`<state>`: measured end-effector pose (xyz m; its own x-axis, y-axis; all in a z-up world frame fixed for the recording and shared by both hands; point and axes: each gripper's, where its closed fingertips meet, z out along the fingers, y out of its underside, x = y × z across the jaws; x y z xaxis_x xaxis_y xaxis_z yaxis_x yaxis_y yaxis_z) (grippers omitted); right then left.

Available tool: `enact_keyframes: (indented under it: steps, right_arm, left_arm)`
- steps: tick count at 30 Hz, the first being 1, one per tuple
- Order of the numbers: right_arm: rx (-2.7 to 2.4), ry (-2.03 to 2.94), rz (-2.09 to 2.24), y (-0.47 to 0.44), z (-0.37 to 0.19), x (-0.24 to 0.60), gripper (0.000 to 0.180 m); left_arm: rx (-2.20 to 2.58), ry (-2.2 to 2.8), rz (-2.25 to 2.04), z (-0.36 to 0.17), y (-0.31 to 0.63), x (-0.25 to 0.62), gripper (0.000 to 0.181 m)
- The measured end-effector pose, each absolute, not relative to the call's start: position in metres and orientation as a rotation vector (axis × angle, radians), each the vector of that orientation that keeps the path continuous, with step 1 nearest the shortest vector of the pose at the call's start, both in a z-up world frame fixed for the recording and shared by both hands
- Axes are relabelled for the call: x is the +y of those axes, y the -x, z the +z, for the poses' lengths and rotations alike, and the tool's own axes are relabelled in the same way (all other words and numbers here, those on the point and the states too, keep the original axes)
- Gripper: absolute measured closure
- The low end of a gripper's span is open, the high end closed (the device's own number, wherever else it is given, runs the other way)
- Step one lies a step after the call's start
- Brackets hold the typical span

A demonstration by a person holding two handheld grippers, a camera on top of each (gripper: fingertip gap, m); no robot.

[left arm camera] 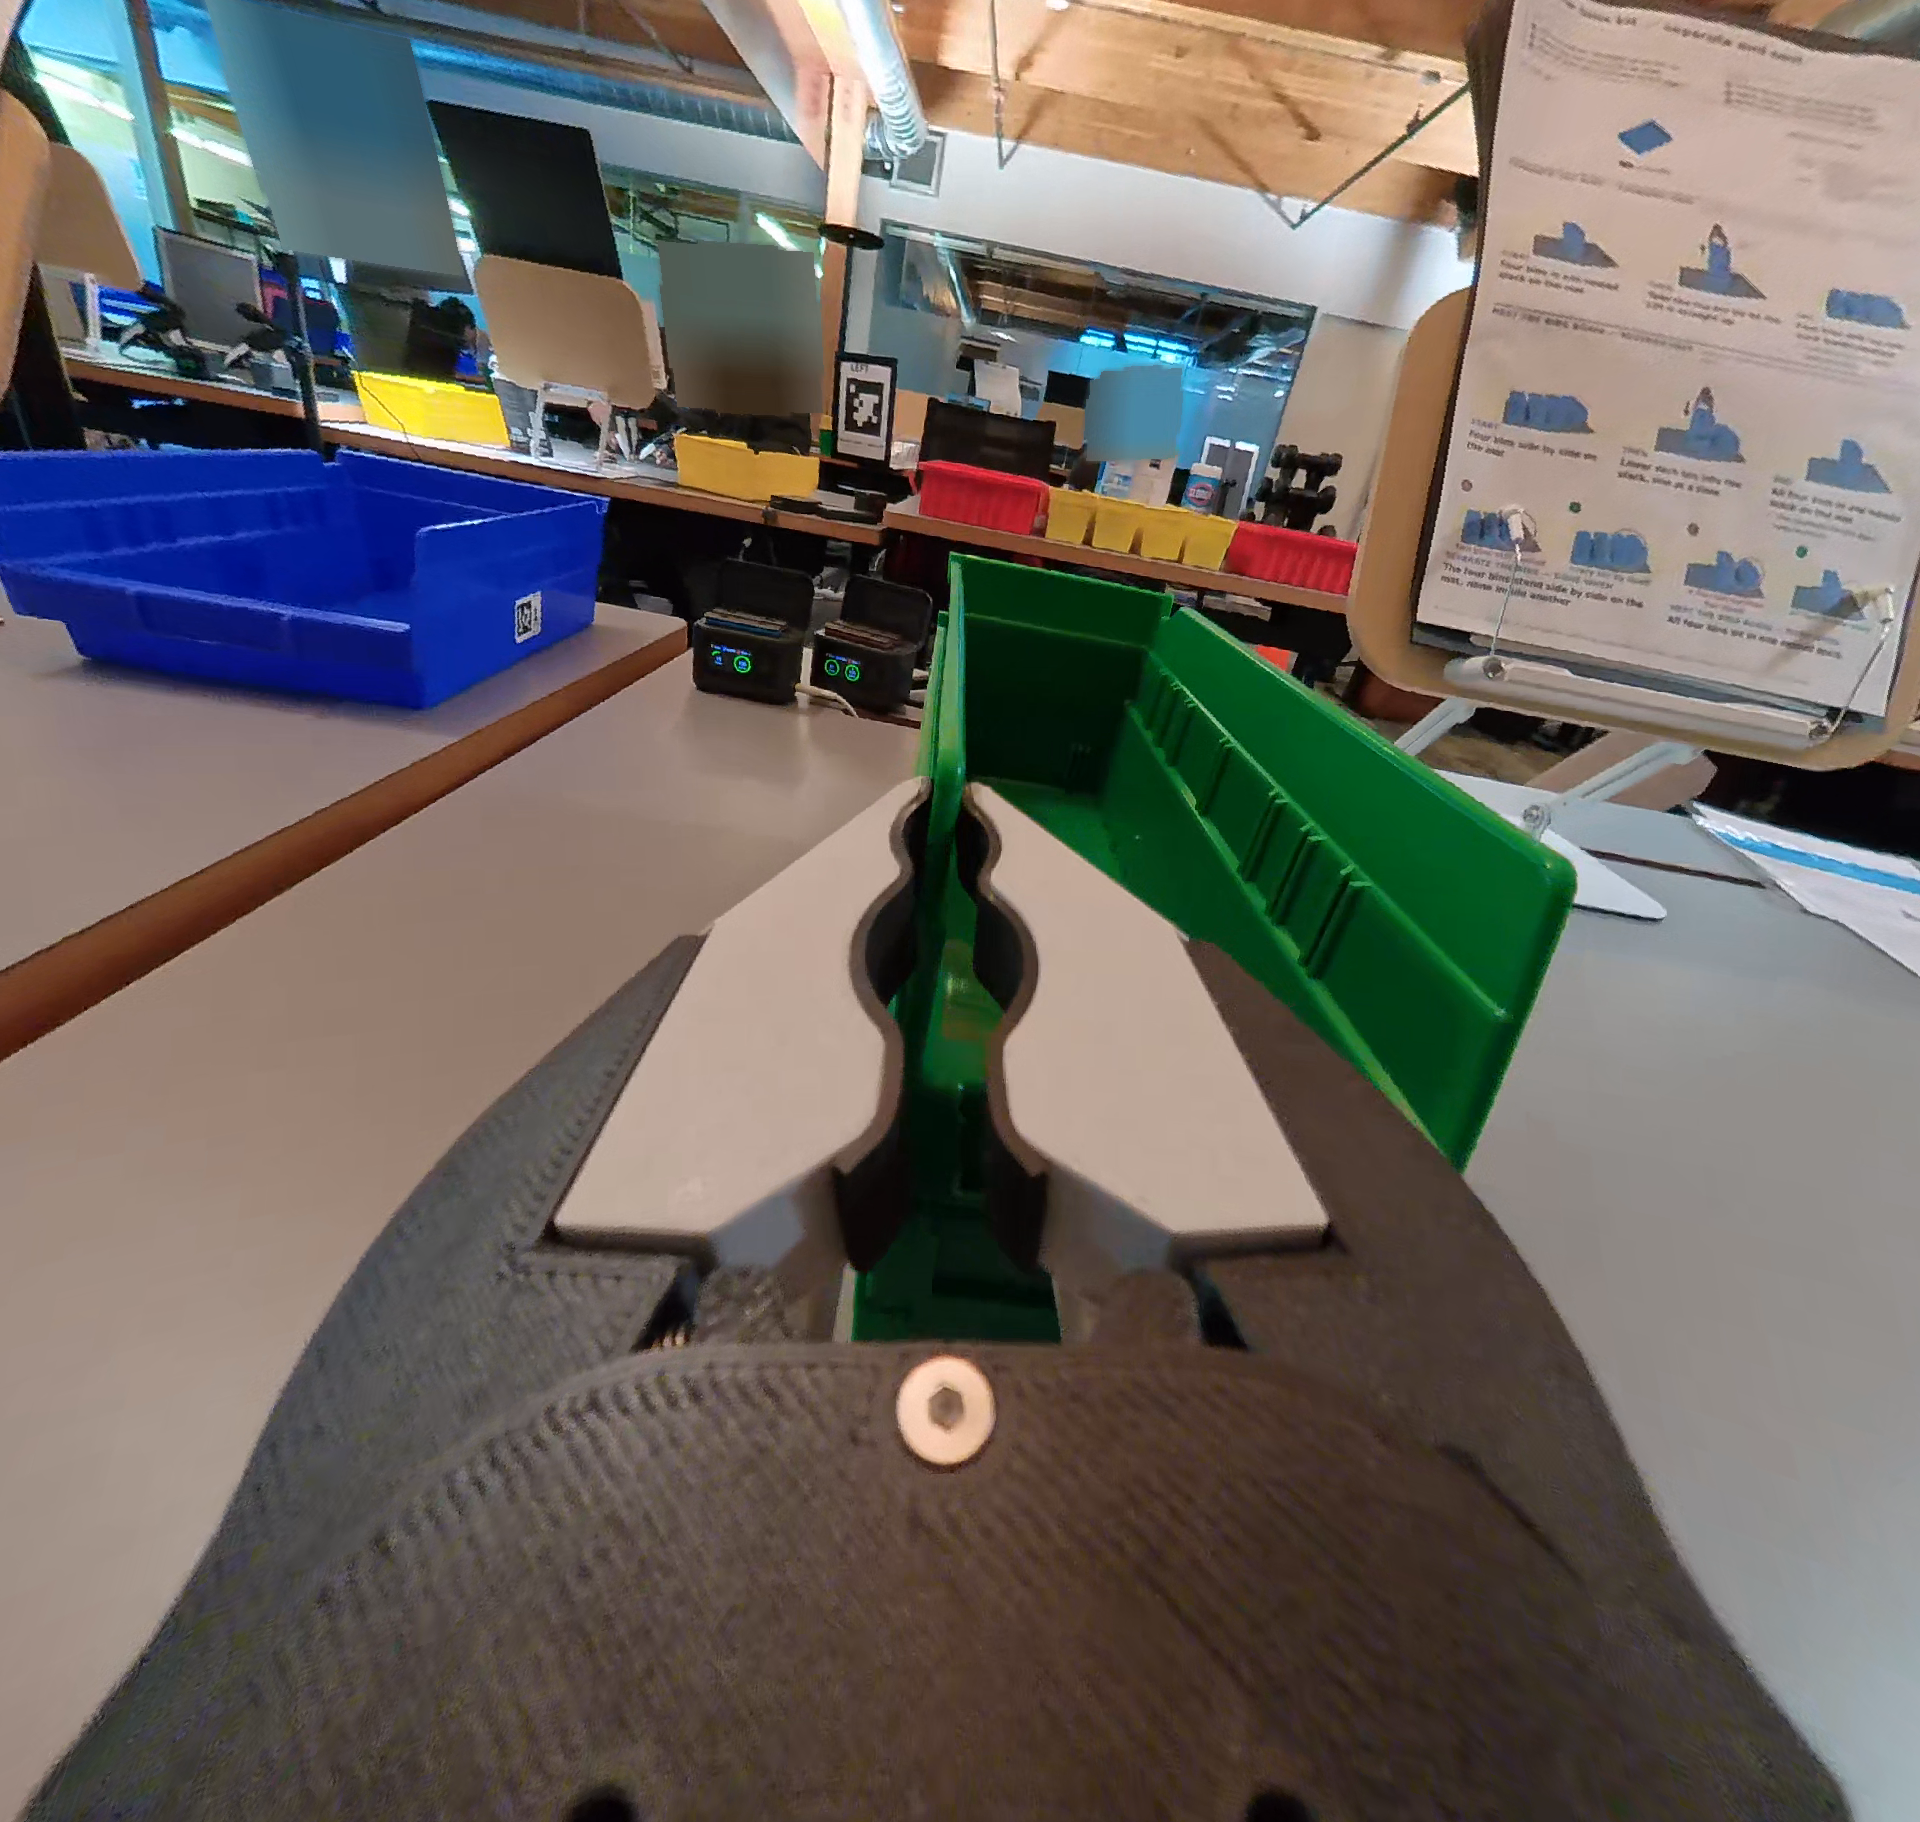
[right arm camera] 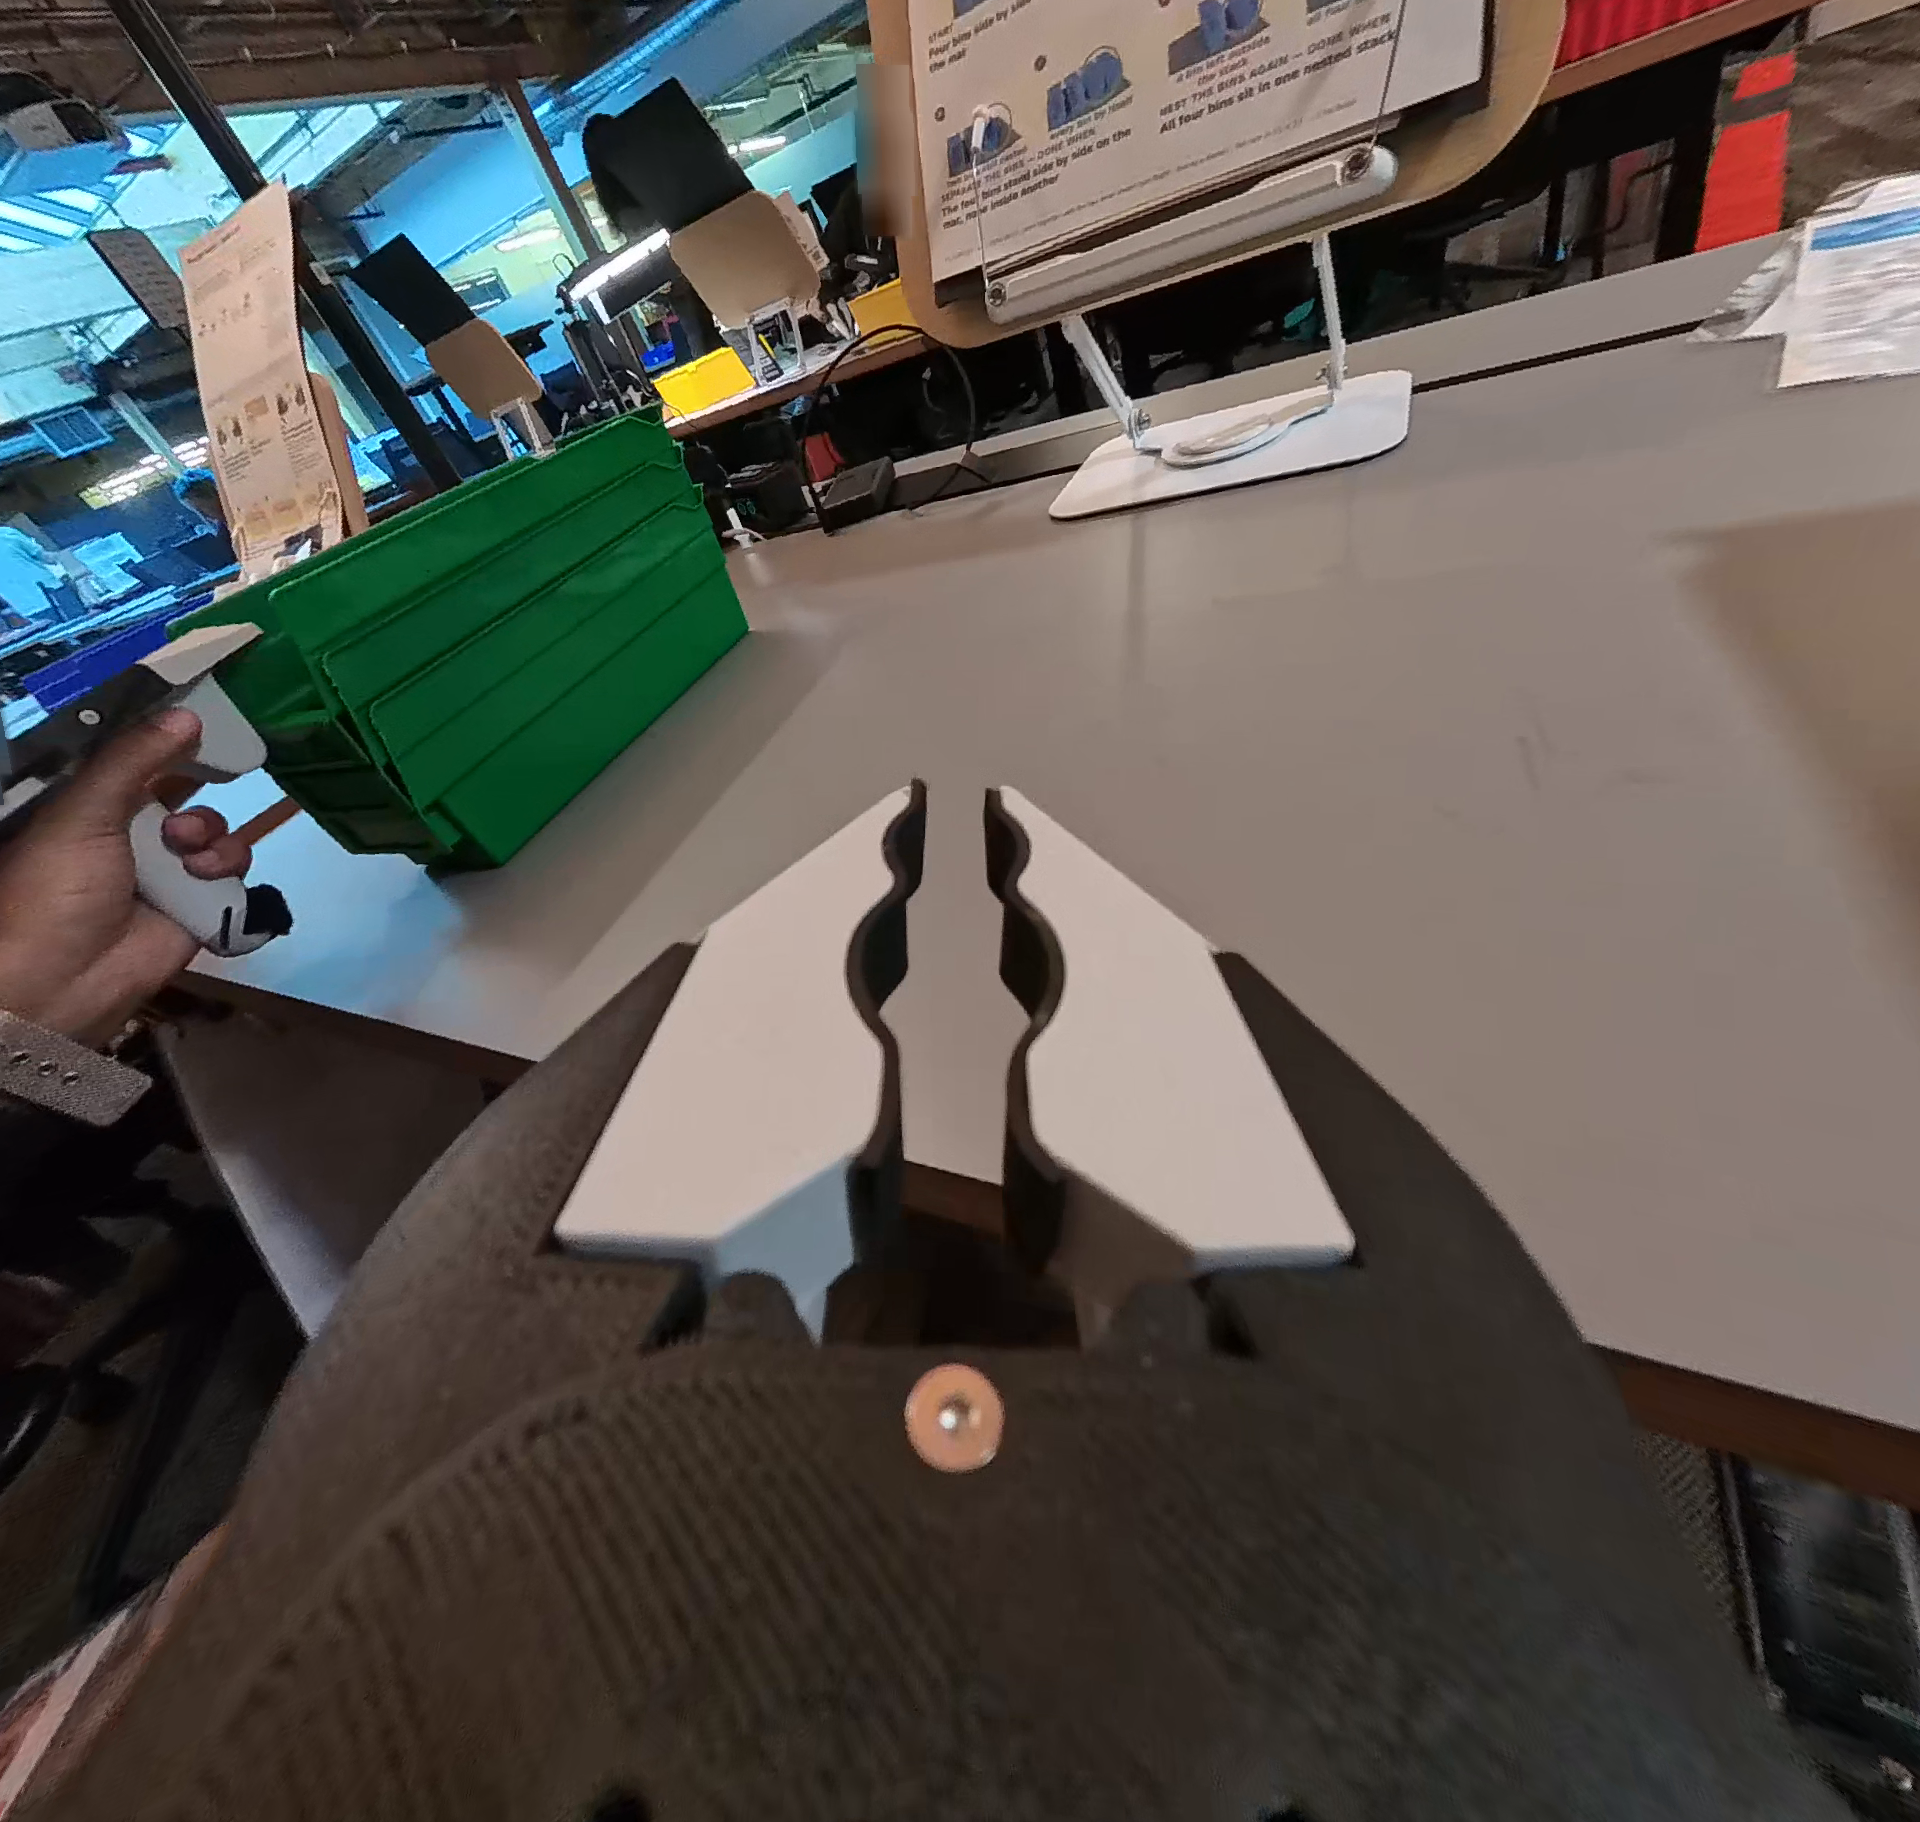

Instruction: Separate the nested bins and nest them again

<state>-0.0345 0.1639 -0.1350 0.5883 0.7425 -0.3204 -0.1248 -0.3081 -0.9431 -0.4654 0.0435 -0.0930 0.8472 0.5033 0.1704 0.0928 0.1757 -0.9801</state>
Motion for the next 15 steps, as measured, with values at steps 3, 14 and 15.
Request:
enact_keyframes:
  steps: [3,14,15]
  right_arm:
    - [-0.549,1.674,0.942,0.041,-0.137,0.161,0.170]
    - [-0.607,1.669,0.936,0.053,-0.139,0.157,0.172]
    - [-0.604,1.671,0.938,0.053,-0.139,0.157,0.172]
  left_arm:
    - [-0.511,1.387,0.327,-0.093,0.465,0.043,0.181]
    - [-0.478,1.374,0.346,-0.088,0.462,0.036,0.180]
    - [-0.475,1.375,0.349,-0.088,0.462,0.036,0.180]
